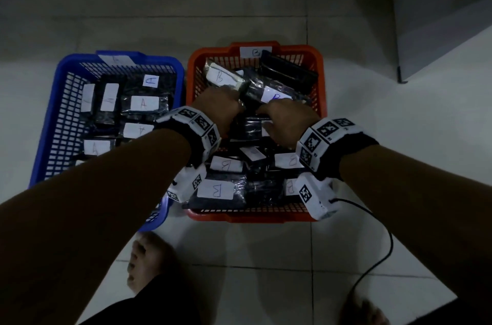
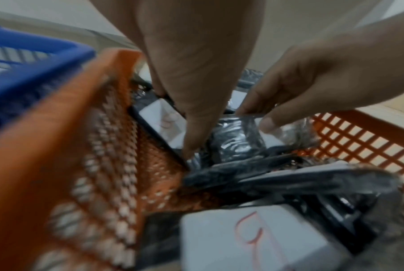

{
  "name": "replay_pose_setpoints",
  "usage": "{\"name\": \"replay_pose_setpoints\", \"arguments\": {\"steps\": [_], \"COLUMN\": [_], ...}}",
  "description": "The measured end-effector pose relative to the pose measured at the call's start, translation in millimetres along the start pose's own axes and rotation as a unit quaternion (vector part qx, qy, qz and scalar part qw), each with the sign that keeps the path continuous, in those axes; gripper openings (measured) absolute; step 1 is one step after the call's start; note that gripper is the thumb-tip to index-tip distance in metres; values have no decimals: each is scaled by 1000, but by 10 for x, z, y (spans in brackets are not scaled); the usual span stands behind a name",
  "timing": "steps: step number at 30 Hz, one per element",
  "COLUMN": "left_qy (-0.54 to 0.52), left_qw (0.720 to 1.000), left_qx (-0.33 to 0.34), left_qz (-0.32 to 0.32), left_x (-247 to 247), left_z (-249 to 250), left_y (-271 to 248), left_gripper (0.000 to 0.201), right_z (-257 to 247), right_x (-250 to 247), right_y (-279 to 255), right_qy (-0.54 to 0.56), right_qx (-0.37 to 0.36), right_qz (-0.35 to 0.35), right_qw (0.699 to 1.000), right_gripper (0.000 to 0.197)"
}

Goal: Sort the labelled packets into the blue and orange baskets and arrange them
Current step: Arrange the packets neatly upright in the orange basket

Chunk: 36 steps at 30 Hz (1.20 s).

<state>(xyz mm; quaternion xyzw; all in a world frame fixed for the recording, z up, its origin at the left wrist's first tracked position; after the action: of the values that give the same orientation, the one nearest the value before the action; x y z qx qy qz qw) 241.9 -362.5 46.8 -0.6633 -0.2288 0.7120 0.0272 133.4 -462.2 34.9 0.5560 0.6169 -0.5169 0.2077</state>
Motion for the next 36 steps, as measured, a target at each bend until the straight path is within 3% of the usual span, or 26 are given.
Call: {"name": "replay_pose_setpoints", "arguments": {"steps": [4,11,15,21,24,29,32,36], "left_qy": [27,18,56,49,17,-82,-122,-164], "left_qw": [999,999,996,991,994,979,974,957], "left_qx": [-10,-36,-43,-67,-89,-107,-139,-197], "left_qz": [16,-6,-48,-100,-68,-152,-132,-138], "left_x": [18,-41,-25,-130,-232,-334,-271,-151], "left_z": [45,-40,-67,-162,-238,-335,-379,-461], "left_y": [25,29,33,15,-10,-16,-102,-282], "left_gripper": [19,29,27,29,23,23,28,14], "right_z": [20,-8,-18,27,56,41,3,-26], "right_x": [46,79,68,61,86,134,122,111], "right_y": [-5,-196,-320,-296,-280,-269,-228,-172], "right_qy": [2,-22,-8,5,15,-34,-36,-45], "right_qx": [-1,-41,-93,-64,-60,-63,-77,-100], "right_qz": [19,95,81,72,56,19,-12,-30], "right_qw": [1000,994,992,995,997,997,996,994], "right_gripper": [33,40,43,42,41,37,35,39]}}
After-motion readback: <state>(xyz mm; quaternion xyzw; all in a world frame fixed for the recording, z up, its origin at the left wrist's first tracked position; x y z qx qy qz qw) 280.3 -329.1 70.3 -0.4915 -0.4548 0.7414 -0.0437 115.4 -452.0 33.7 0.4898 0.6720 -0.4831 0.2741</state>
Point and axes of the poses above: each hand's wrist, its own y-axis towards the middle knuckle, its own x-axis out of the palm, z = x × y, the point moved 3 cm from there along y, towards the middle knuckle, and after that the axes turned 7 degrees about -x, right-handed, at the moved point
